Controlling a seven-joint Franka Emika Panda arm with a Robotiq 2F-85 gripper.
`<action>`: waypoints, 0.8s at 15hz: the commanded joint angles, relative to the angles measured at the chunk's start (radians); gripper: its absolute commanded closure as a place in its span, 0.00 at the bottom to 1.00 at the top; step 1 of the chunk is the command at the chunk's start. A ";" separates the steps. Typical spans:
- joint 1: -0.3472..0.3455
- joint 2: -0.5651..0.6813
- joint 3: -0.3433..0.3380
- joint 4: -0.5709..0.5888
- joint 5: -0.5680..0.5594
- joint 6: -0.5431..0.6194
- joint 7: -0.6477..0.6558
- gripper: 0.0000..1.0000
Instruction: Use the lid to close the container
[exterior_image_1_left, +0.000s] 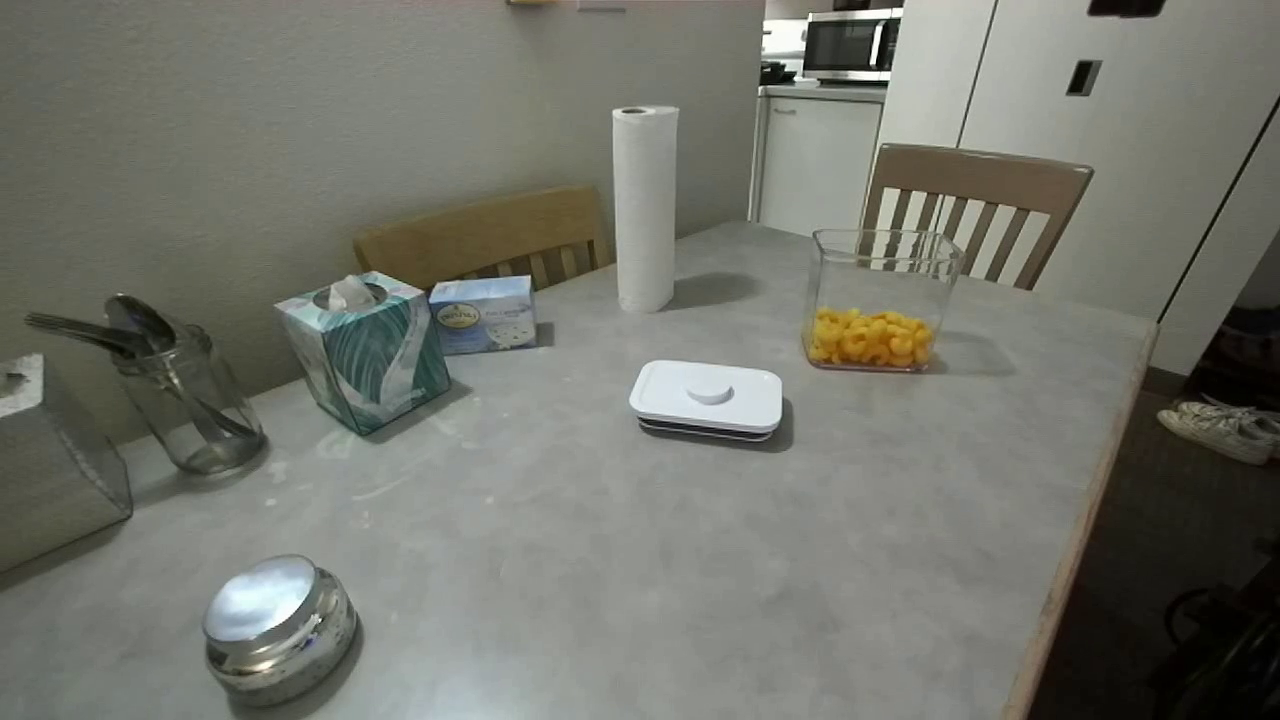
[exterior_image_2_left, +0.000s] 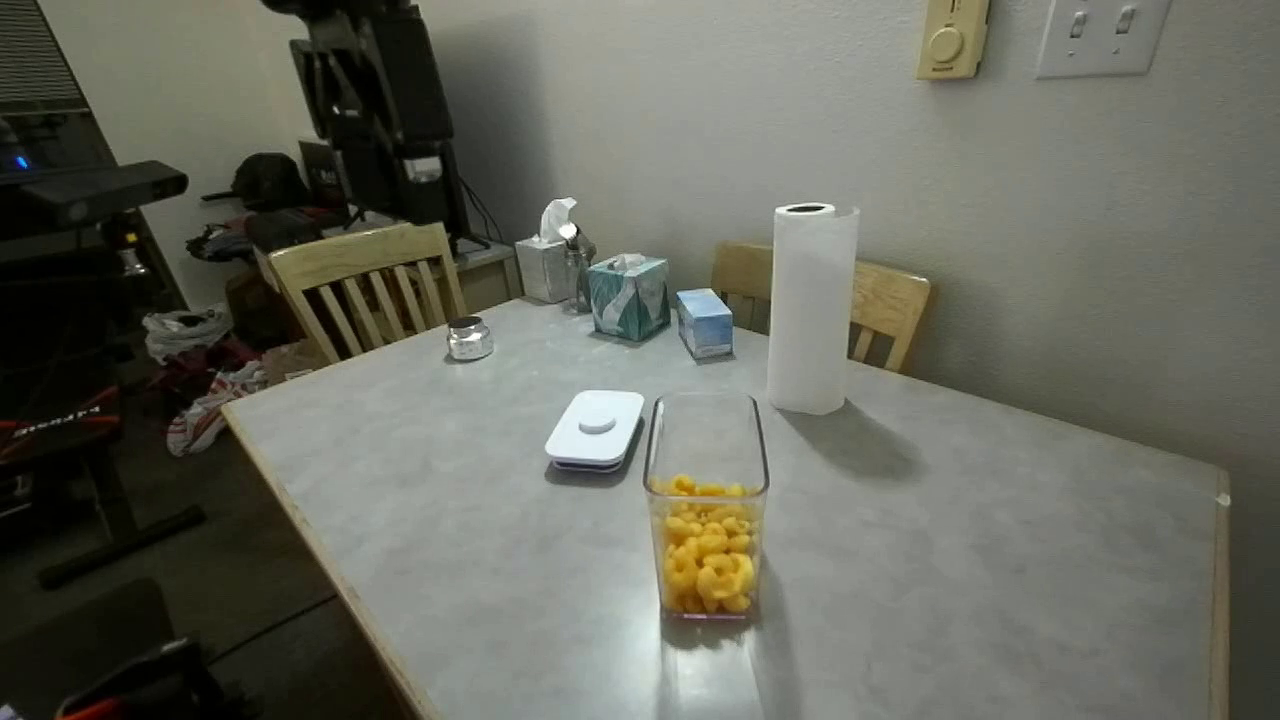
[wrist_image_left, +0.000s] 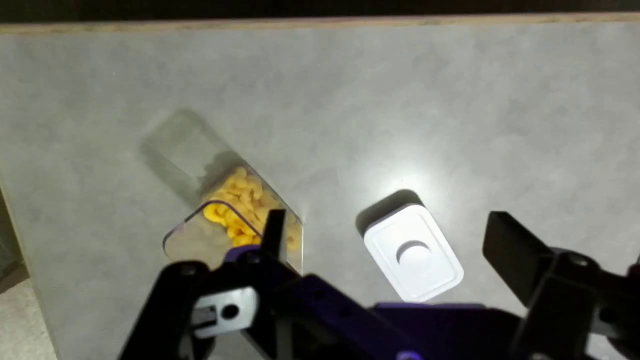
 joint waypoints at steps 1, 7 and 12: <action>0.013 0.117 -0.029 0.034 0.036 0.131 -0.107 0.00; 0.060 0.391 -0.048 0.185 0.245 0.183 -0.503 0.00; 0.030 0.375 -0.011 0.151 0.235 0.200 -0.468 0.00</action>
